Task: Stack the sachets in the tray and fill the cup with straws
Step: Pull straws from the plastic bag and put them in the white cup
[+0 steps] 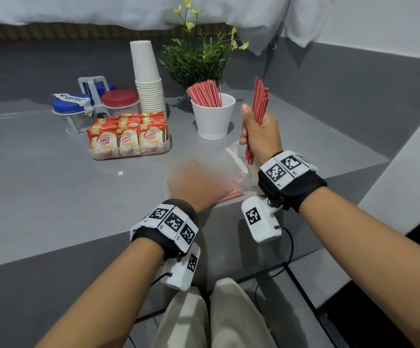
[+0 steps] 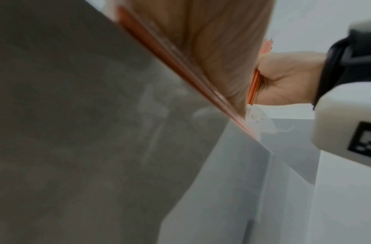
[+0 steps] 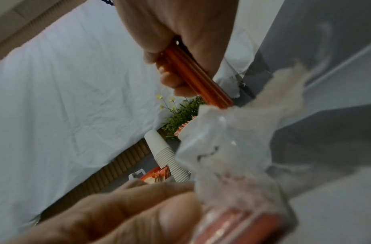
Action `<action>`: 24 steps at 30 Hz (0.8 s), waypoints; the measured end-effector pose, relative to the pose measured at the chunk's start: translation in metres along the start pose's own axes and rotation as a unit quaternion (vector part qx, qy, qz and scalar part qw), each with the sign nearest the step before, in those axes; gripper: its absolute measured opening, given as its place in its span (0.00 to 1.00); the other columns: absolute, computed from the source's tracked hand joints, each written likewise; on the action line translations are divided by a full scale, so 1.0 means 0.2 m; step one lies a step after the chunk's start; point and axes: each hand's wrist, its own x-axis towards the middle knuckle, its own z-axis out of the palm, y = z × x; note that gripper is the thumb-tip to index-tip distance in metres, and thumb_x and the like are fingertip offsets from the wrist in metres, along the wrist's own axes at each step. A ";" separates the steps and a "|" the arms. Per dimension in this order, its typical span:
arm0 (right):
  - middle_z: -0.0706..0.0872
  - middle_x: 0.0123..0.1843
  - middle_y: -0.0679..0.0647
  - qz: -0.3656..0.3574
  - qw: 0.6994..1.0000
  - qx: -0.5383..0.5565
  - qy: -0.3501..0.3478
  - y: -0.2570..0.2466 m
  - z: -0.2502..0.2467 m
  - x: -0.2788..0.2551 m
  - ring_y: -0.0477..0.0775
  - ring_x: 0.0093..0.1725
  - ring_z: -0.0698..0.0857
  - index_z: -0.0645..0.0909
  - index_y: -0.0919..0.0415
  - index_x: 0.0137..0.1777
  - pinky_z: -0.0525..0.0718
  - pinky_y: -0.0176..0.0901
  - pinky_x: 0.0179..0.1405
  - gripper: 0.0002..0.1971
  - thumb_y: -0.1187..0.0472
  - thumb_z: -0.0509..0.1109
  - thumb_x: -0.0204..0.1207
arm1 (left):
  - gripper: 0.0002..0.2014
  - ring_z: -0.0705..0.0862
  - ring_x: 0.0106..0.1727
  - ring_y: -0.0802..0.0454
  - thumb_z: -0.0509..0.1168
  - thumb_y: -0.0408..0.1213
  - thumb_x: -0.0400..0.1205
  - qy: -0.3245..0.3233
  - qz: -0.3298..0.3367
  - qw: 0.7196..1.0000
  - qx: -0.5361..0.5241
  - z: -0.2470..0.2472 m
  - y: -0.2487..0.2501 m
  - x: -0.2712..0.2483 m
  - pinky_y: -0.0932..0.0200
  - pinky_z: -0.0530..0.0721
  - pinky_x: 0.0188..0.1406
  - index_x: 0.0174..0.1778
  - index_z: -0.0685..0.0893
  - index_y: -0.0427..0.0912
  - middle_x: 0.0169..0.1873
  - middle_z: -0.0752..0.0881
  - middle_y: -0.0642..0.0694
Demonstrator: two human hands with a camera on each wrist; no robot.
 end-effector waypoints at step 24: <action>0.69 0.23 0.54 0.056 0.997 0.036 -0.050 0.02 0.06 0.09 0.43 0.17 0.69 0.70 0.56 0.29 0.72 0.34 0.20 0.18 0.52 0.62 0.81 | 0.25 0.72 0.71 0.42 0.59 0.56 0.81 -0.120 -0.006 0.992 -0.028 -0.20 0.04 0.15 0.50 0.68 0.72 0.72 0.74 0.50 0.69 0.74 0.39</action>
